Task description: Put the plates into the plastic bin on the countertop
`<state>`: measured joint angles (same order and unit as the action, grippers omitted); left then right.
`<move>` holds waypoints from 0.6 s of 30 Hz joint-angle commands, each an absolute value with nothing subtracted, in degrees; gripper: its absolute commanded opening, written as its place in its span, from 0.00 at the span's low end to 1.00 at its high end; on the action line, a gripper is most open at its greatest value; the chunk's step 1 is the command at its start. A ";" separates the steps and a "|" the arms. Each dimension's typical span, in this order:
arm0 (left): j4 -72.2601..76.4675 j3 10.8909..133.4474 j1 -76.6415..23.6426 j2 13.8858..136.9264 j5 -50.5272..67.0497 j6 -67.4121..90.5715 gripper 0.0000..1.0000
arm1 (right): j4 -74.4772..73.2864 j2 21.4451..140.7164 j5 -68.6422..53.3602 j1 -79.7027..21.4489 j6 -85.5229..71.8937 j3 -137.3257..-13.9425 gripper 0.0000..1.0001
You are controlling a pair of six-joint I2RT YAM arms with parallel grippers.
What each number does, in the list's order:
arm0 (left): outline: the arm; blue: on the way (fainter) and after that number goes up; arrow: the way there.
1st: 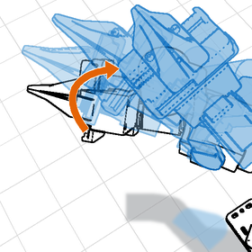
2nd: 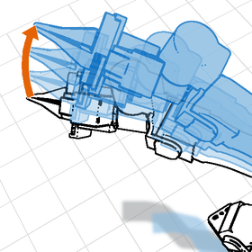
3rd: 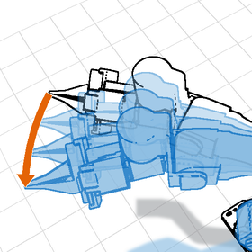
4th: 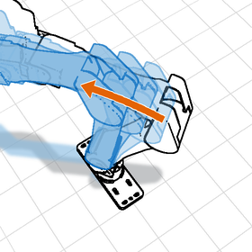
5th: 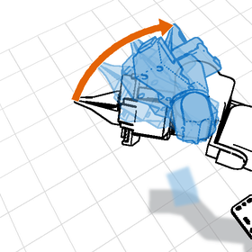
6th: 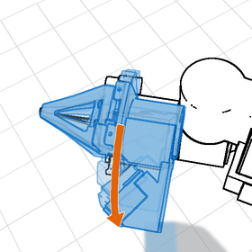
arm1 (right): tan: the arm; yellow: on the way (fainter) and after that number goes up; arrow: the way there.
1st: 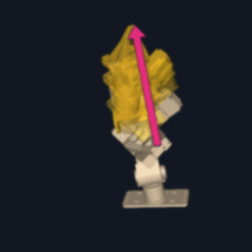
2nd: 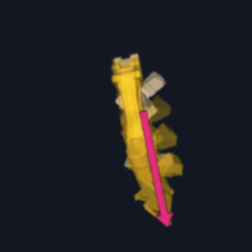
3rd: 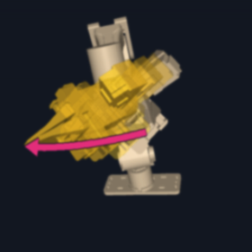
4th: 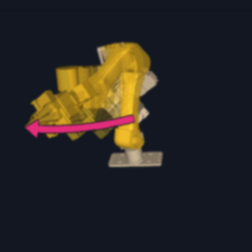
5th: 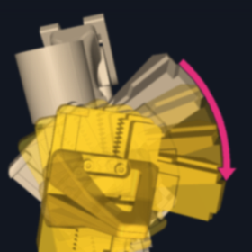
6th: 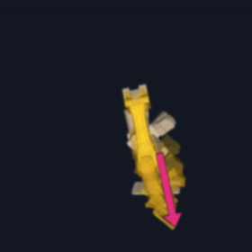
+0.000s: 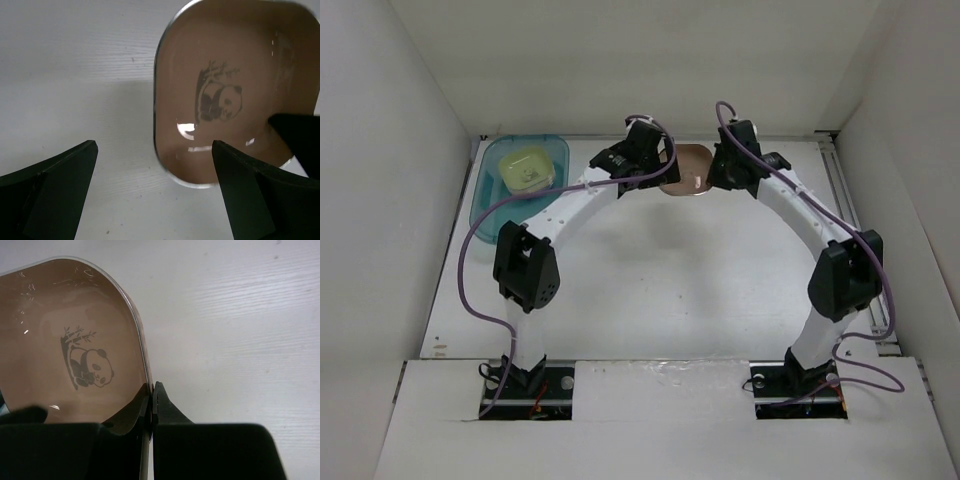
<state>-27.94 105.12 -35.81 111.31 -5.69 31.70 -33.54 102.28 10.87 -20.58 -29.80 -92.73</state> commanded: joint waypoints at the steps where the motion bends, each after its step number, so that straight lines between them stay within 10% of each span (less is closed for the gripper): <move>1: -26.19 105.12 -35.24 109.34 -11.15 33.04 0.97 | -29.10 96.86 7.30 -22.85 -30.40 -91.67 0.00; 6: -25.40 103.80 -35.24 109.86 -13.36 33.57 0.68 | -27.51 92.65 6.68 -26.62 -30.41 -89.56 0.00; 9: -27.15 105.45 -35.24 111.18 -14.15 34.18 0.02 | -28.04 91.24 10.18 -27.25 -30.41 -90.08 0.02; 10: -28.03 105.99 -35.24 111.18 -15.02 34.71 0.00 | -28.73 91.23 10.98 -27.25 -30.41 -90.09 0.08; 11: -28.73 106.00 -35.24 111.18 -15.99 34.72 0.00 | -29.78 91.23 11.68 -27.25 -29.80 -90.78 0.41; 14: -29.27 106.52 -31.13 107.94 -15.74 35.24 0.00 | -31.28 91.76 14.58 -25.14 -29.79 -91.41 1.00; 18: -28.48 104.68 -18.31 104.42 -8.28 35.24 0.00 | -30.51 91.85 12.49 -21.19 -27.87 -89.39 1.00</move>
